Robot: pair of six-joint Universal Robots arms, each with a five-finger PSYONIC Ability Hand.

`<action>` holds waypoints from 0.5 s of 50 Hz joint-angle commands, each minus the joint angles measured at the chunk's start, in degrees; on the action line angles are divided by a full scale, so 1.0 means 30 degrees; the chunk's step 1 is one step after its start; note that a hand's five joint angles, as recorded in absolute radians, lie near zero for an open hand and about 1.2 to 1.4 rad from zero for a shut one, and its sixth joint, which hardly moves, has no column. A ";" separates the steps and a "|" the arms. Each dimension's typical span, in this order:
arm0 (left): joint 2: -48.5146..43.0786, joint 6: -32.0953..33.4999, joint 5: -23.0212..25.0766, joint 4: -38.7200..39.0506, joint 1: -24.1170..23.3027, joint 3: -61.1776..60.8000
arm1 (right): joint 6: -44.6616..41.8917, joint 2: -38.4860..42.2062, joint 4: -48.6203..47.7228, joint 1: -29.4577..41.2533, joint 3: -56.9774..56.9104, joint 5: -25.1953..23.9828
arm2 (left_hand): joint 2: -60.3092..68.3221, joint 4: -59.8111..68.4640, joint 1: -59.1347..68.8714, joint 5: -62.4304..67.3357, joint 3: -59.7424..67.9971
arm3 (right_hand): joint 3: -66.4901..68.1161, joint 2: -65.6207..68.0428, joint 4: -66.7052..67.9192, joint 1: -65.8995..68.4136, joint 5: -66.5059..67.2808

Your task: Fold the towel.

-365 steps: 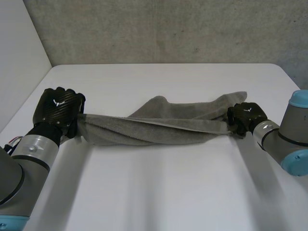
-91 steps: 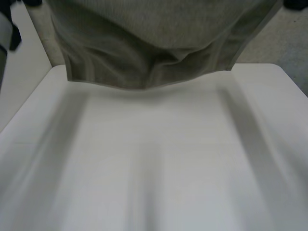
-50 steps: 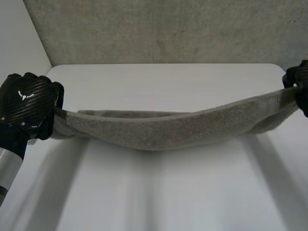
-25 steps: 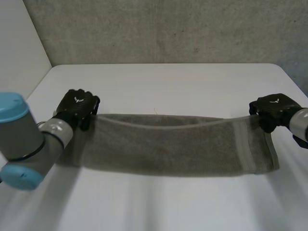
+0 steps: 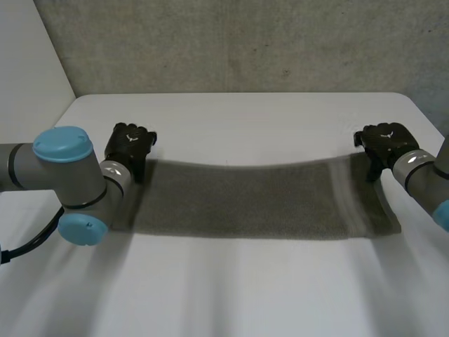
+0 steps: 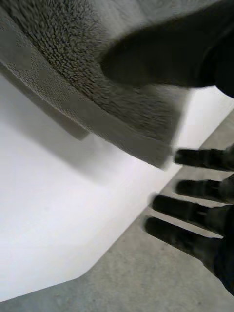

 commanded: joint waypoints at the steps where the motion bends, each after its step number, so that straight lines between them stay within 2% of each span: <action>1: 0.0623 -0.0234 -0.1507 -0.0076 -0.0241 -0.0256 | 0.0084 -0.0314 -0.0243 0.0427 0.0936 0.1273 | -0.5612 -0.4964 -0.4979 -0.8805 -0.5669 | -0.3326 -0.2763 -0.3436 -0.3201 -0.2498; 10: 0.3584 -0.1260 -0.1247 0.0392 0.0023 -0.3539 | 0.0026 -0.4741 -0.1387 0.0163 0.4661 0.0804 | -0.5500 -0.4851 -0.4866 -0.8693 -0.5556 | -0.3326 -0.2763 -0.3436 -0.3201 -0.2498; 16: 0.6507 -0.3073 0.0858 0.1414 0.0140 -0.7338 | -0.0003 -0.7459 -0.1095 -0.0012 0.7876 -0.1037 | -0.5331 -0.4683 -0.4698 -0.8524 -0.5388 | -0.3326 -0.2763 -0.3436 -0.3201 -0.2498; 17: 0.7123 -0.3396 0.1240 0.1736 0.0169 -0.8276 | 0.0055 -0.7871 -0.1036 -0.0245 0.8638 -0.1419 | -0.5331 -0.4683 -0.4698 -0.8524 -0.5388 | -0.1970 -0.1407 -0.2080 -0.1845 -0.1142; 25: 0.9179 -0.3663 0.1625 0.3231 0.0228 -1.1534 | -0.0120 -0.7964 -0.1268 -0.1974 1.1309 -0.2857 | -0.5275 -0.4627 -0.4642 -0.8468 -0.5332 | 0.2642 0.3205 0.2532 0.2767 0.3470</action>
